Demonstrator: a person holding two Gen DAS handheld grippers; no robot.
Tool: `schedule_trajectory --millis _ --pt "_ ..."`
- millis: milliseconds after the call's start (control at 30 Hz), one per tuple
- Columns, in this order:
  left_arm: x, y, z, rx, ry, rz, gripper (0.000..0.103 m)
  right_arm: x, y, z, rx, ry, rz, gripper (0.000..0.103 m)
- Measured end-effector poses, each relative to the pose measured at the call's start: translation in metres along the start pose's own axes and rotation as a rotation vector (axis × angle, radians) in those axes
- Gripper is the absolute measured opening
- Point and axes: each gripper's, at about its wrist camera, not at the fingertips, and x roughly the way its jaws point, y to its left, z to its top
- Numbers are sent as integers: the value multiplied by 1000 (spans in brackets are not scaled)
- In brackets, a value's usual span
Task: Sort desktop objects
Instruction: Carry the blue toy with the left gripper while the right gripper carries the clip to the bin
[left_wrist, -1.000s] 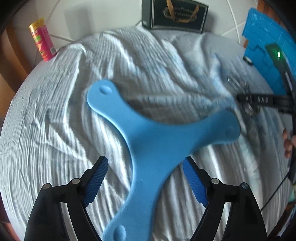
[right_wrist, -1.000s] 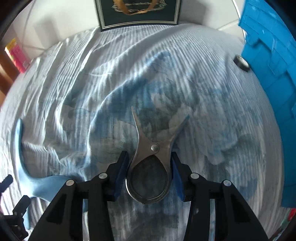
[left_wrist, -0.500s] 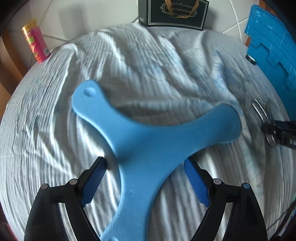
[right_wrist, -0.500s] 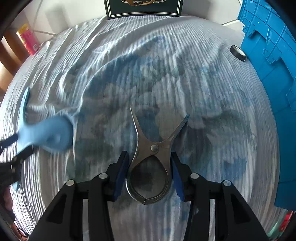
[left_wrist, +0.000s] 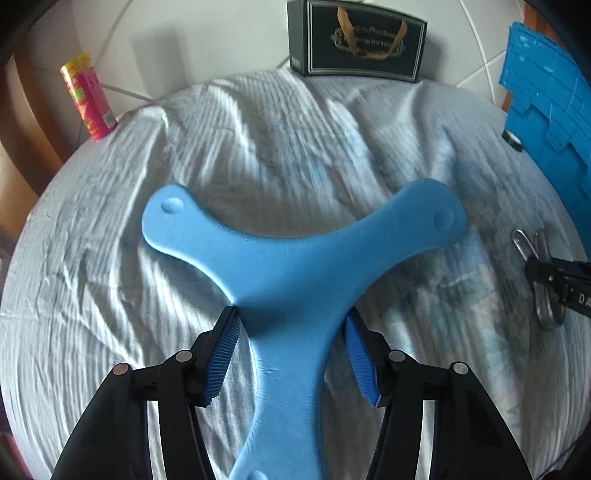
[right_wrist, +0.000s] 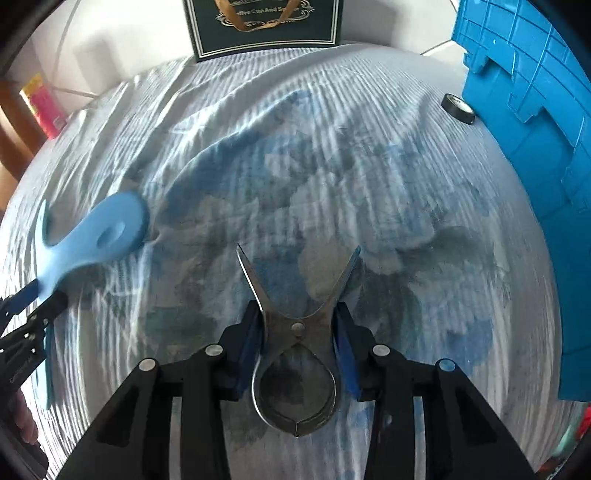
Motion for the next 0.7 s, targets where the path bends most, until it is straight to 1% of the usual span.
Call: schedule_trajectory --millis 133,367,700 --pt "-23 -1 9 -7 -56 12 54 -18 3 2 -17 -43 46 38" --pt "-64 -3 26 -21 -139 49 54 -54 21 20 -51 -122 109 38" --pt "-122 6 44 -73 -233 86 54 -121 40 37 -137 -244 143 37"
